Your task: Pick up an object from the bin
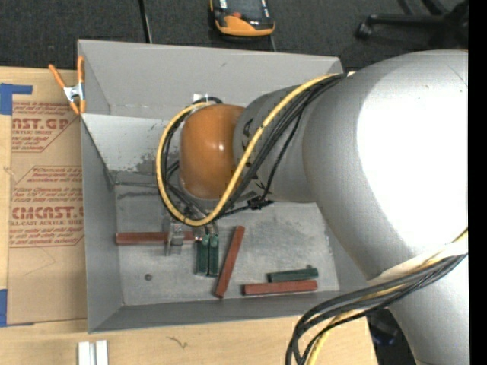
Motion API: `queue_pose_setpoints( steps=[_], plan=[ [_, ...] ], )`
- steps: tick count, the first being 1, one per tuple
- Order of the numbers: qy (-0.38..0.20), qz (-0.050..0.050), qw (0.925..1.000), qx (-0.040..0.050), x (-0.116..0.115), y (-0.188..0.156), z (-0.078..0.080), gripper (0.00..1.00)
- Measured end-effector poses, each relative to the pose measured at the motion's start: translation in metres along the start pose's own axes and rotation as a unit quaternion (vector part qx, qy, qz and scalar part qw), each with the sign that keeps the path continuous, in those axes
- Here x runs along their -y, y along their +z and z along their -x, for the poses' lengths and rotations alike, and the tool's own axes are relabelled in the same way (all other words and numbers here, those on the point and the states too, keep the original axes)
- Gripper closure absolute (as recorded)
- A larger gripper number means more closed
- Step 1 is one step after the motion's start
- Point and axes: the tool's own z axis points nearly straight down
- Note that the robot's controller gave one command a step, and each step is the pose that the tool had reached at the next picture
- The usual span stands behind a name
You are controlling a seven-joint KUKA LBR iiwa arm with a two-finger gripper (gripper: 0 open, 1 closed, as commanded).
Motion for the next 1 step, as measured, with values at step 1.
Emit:
queue_pose_setpoints(
  steps=[1],
  plan=[
    [0.0,0.0,1.0,-0.0025,0.0002,-0.0094,-0.0013,1.0]
  ],
)
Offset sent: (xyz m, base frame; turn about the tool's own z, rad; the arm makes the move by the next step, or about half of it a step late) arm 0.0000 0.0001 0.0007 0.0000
